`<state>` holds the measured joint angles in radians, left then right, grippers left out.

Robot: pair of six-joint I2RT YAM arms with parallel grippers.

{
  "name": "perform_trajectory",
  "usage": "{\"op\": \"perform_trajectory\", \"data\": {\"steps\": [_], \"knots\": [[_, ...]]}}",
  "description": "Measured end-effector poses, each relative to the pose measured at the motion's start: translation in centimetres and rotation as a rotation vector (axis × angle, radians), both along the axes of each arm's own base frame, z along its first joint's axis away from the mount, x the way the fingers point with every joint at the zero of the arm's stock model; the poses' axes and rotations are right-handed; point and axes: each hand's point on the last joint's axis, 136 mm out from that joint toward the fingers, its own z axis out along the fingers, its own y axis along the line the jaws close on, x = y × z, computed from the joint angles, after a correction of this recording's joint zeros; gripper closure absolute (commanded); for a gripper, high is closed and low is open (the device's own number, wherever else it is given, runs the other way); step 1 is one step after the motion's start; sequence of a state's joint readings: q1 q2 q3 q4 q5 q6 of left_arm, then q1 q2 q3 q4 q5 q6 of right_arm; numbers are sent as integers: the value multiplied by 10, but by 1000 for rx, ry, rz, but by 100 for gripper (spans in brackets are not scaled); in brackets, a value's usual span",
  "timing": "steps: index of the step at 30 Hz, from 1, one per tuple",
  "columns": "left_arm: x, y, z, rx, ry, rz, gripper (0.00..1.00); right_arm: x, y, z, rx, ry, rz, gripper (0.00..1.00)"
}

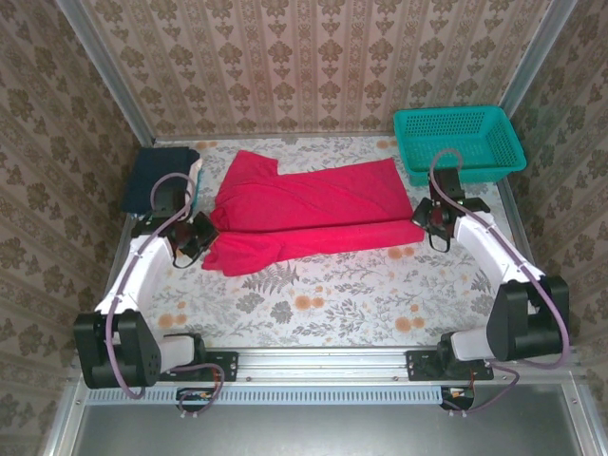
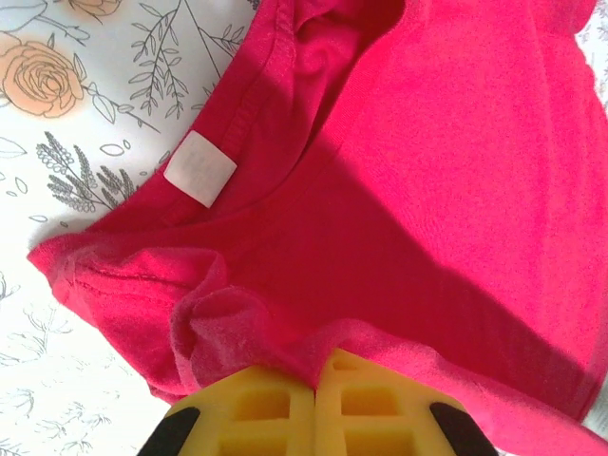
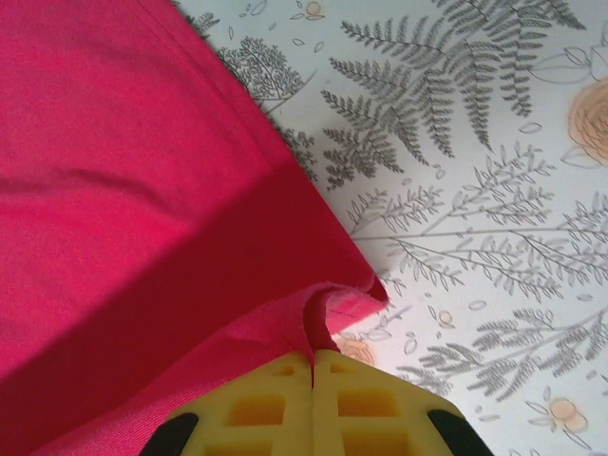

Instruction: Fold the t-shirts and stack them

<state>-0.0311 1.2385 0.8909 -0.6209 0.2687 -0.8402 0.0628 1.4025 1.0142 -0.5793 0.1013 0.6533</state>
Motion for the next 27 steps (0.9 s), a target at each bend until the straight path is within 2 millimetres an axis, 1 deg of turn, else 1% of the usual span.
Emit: {"op": "perform_trajectory", "data": {"steps": [5, 9, 12, 16, 21, 27], "knots": [[8, 5, 0, 21, -6, 0, 100, 15, 1, -12, -3, 24, 2, 100], [21, 9, -1, 32, -14, 0, 100, 30, 2, -18, -7, 24, 9, 100], [30, 9, -7, 37, -6, -8, 100, 40, 2, -20, -14, 22, 22, 100], [36, 9, -18, 41, 17, -16, 100, 51, 3, -25, -22, 23, 35, 100], [45, 9, -25, 45, 23, -23, 100, 59, 4, -31, -31, 26, 51, 100], [59, 8, -23, 53, 0, -37, 100, 64, 4, -33, -40, 23, 68, 99]]}}
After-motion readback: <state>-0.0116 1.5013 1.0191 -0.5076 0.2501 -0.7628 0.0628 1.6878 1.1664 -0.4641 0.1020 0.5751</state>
